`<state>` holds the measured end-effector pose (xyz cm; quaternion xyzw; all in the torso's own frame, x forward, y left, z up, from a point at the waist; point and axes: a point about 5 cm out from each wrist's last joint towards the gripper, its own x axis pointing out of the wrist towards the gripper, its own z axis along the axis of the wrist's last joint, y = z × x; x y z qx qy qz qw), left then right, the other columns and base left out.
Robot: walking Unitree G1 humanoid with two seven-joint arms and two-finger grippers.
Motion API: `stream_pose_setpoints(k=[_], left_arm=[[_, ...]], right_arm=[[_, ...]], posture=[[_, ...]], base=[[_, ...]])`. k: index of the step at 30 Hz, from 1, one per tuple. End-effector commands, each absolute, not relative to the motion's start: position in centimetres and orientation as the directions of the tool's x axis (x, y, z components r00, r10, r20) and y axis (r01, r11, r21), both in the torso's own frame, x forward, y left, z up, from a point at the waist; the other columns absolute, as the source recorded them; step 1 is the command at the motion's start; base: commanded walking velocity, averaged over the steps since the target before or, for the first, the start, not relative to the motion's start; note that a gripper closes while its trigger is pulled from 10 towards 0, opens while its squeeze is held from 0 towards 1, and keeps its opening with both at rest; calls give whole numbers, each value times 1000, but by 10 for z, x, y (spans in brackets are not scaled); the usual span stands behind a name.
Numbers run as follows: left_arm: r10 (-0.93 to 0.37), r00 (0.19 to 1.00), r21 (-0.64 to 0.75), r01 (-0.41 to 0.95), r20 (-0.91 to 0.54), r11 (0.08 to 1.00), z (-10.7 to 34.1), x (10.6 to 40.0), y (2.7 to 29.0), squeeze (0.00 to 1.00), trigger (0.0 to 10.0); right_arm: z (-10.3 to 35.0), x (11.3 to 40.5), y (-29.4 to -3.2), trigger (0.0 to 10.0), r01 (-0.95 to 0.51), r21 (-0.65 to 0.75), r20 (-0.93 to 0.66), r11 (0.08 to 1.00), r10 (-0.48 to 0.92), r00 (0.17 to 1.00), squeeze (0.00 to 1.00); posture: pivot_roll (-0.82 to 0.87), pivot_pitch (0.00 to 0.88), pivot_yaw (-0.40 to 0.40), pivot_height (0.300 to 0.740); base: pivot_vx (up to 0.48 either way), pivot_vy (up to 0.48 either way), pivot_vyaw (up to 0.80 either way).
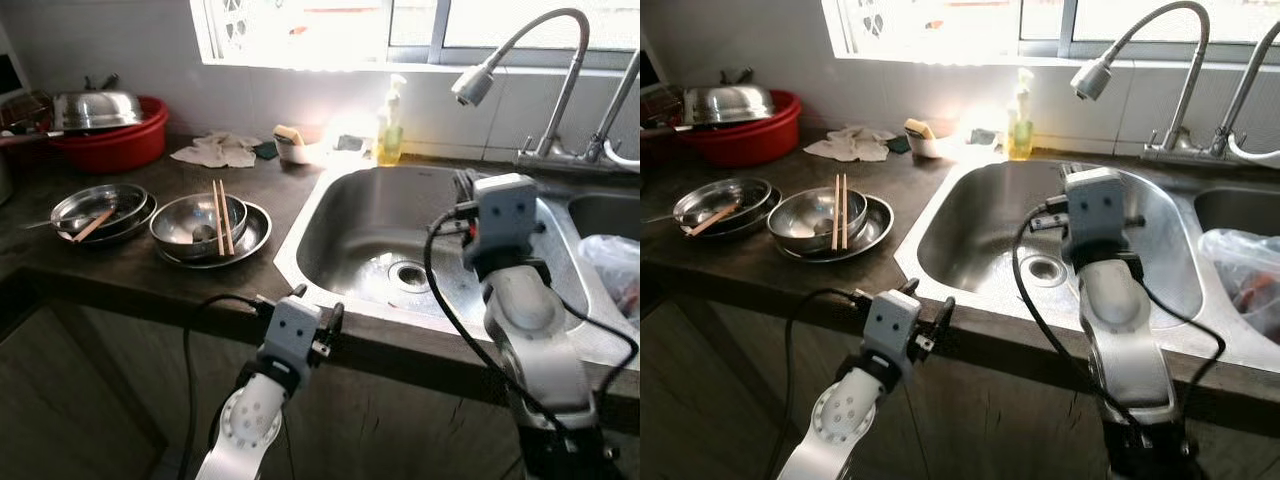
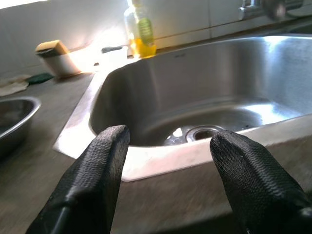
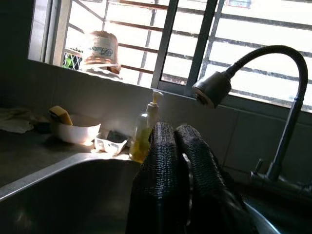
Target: Kitchen organization
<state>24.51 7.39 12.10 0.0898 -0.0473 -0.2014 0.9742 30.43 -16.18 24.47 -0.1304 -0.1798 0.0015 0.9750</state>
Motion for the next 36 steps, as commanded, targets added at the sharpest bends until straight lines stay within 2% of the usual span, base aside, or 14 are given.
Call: stream_pose_setpoints(k=[1, 7, 11, 14, 15, 21, 25, 29, 31, 32, 33, 36], left_arm=[[-404, 913, 195, 386, 62, 902, 124, 242, 73, 0, 10000], [-401, 913, 183, 383, 74, 906, 125, 233, 71, 0, 10000], [-418, 906, 175, 402, 63, 899, 123, 225, 68, 0, 10000], [-420, 905, 176, 404, 62, 897, 123, 222, 67, 0, 10000], [-423, 904, 173, 408, 57, 896, 123, 220, 66, 0, 10000], [-424, 904, 164, 410, 57, 897, 124, 215, 63, 0, 10000], [-422, 905, 169, 408, 53, 897, 125, 212, 62, 0, 10000], [-414, 909, 171, 401, 53, 900, 126, 211, 64, 0, 10000], [-412, 910, 172, 398, 52, 901, 125, 212, 64, 0, 10000], [-410, 911, 174, 396, 51, 901, 125, 212, 65, 0, 10000], [-406, 912, 175, 393, 50, 903, 125, 212, 65, 0, 10000], [-404, 914, 176, 390, 48, 904, 125, 212, 65, 0, 10000]], right_arm=[[245, 312, -165, 10000, 40, -282, 329, 959, 57, 943, 0], [237, 337, -172, 10000, -27, -421, 189, 907, 117, 975, 0], [225, 355, -183, 10000, -116, -466, 31, 877, 147, 989, 0], [222, 359, -183, 10000, -151, -476, -9, 866, 166, 986, 0], [214, 364, -182, 10000, -209, -497, -77, 842, 198, 977, 0], [203, 374, -179, 10000, -284, -528, -159, 801, 235, 959, 0], [188, 376, -167, 10000, -407, -563, -253, 719, 318, 914, 0], [178, 376, -163, 10000, -447, -555, -300, 701, 333, 894, 0], [177, 376, -162, 10000, -450, -559, -304, 697, 333, 893, 35], [176, 376, -162, 10000, -452, -561, -306, 694, 334, 892, 122], [176, 377, -163, 10000, -449, -558, -303, 698, 332, 893, 1000], [177, 378, -165, 10000, -444, -558, -297, 701, 331, 896, 1000]], posture=[[163, 0, -42, 740], [171, 0, -52, 740], [175, 15, -56, 740], [176, 21, -62, 740], [181, 25, -65, 740], [202, 42, -80, 740], [226, 48, -80, 740], [236, 51, -91, 740], [239, 52, -92, 740], [239, 52, -92, 740], [240, 49, -93, 740], [237, 46, -91, 740]], base=[[0, 0, 0], [0, 0, 0], [0, 0, 0], [0, 0, 0], [0, 0, 0], [0, 0, 0], [0, 0, 0], [0, 0, 0], [0, 0, 0], [0, 0, 0], [0, 0, 0], [0, 0, 0]])
